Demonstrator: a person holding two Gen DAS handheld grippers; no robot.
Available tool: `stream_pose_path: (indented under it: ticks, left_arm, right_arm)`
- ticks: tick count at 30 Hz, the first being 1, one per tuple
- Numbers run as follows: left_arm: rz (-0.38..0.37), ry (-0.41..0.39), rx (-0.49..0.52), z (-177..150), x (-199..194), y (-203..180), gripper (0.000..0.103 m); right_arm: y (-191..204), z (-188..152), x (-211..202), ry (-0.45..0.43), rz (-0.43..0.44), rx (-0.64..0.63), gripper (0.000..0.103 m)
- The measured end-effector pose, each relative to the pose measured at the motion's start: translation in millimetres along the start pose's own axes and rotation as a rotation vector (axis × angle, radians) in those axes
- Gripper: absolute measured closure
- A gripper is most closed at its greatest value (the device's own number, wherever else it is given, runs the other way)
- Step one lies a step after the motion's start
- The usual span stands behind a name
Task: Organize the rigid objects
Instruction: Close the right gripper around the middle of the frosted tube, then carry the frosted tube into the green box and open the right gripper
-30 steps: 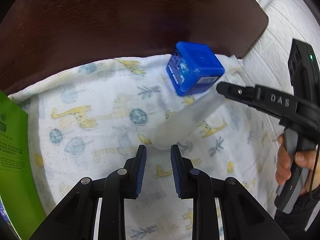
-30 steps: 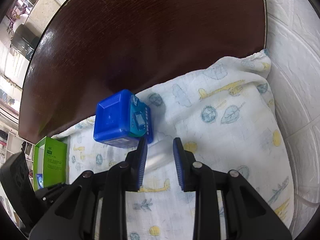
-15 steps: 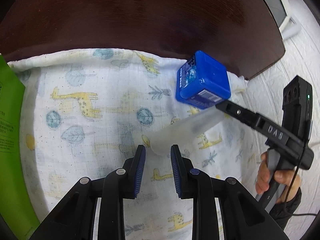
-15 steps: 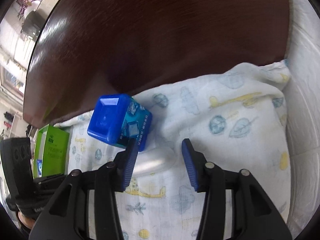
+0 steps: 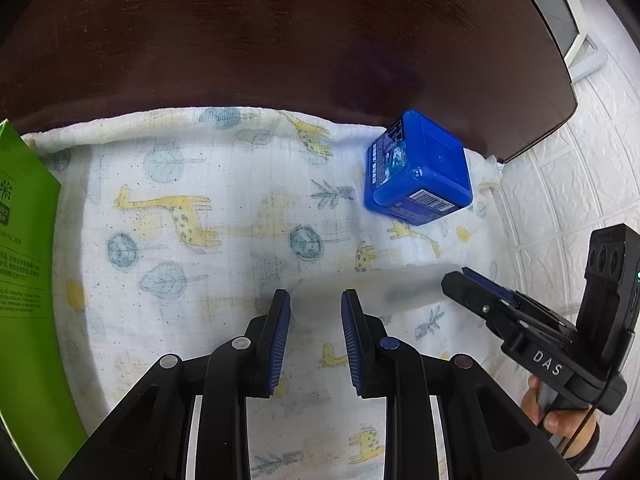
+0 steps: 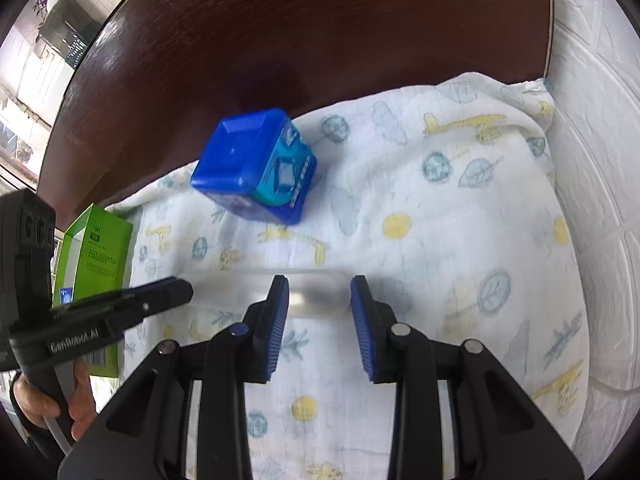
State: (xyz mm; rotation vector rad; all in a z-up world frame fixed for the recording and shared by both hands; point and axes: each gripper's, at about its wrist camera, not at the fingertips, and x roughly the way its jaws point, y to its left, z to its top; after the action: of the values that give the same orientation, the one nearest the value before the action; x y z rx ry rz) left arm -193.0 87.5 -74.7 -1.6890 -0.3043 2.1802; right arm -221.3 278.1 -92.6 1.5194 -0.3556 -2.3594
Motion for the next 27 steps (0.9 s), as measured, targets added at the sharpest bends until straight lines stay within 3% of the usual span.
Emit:
stream_pose_path:
  ticks: [15,27]
  left_arm:
    - [0.047,-0.055,0.069,-1.7,-16.1,-18.9,0.078]
    - [0.057,-0.143,0.041,-10.4,-57.5,-4.4,0.078]
  right_arm:
    - [16.6,-4.2,-20.6,-0.074,-0.018,0.019,0.071]
    - [57.8,-6.2,-54.6,-0.146,0.021,-0.057,0.071]
